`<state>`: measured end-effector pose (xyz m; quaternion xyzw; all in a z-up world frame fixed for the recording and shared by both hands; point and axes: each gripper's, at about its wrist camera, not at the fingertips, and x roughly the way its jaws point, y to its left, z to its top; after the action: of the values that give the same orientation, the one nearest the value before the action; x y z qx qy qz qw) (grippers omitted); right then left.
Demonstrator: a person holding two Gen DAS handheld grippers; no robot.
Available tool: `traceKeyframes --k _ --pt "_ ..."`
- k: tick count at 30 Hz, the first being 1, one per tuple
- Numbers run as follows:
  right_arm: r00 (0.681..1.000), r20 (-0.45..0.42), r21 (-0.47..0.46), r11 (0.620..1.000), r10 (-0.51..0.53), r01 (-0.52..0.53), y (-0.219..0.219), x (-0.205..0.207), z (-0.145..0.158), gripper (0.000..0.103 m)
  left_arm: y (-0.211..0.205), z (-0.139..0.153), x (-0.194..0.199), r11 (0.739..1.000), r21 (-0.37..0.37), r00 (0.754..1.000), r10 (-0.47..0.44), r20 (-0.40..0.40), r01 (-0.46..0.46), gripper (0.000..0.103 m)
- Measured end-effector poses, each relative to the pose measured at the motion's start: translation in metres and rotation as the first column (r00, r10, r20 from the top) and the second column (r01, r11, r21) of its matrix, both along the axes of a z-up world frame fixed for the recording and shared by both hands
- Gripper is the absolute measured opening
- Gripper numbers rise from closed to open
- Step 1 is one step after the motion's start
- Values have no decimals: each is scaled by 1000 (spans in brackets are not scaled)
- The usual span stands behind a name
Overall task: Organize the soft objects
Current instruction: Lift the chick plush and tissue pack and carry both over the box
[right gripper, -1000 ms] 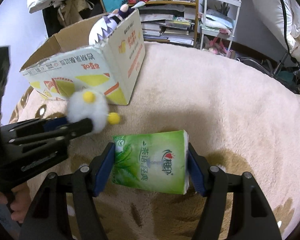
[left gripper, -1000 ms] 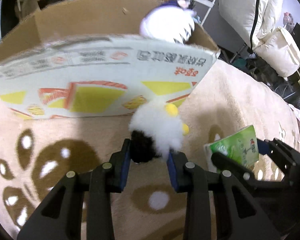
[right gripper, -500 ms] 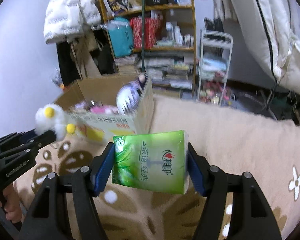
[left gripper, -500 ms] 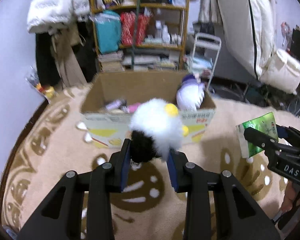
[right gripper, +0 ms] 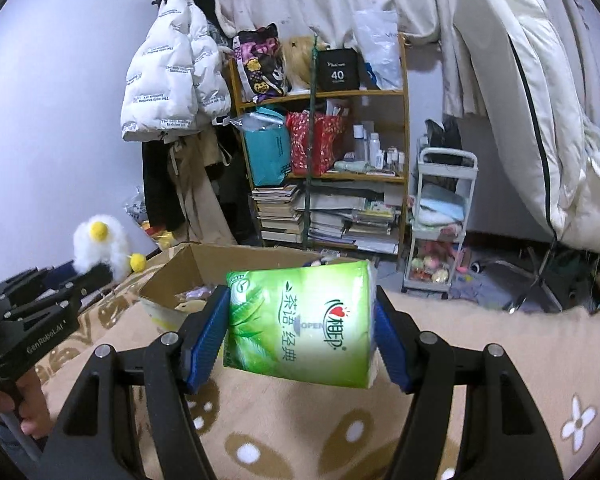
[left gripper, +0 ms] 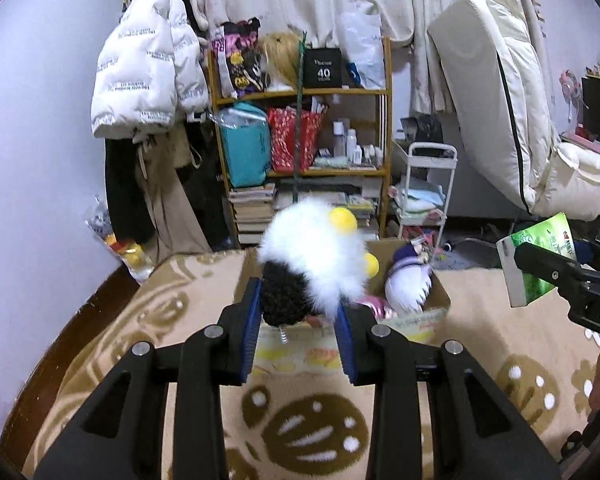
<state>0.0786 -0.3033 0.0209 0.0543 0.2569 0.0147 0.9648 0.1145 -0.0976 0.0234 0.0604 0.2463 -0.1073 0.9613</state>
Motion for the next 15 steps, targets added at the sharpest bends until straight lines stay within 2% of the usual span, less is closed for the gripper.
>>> traceKeyframes --k 7,15 --pt "998 55 -21 1000 6 -5 5 29 18 72 -2 13 20 1000 25 999 -4 49 3 32" --pt "996 88 -67 997 33 -27 18 65 26 72 7 7 49 999 -1 999 37 37 -37 33"
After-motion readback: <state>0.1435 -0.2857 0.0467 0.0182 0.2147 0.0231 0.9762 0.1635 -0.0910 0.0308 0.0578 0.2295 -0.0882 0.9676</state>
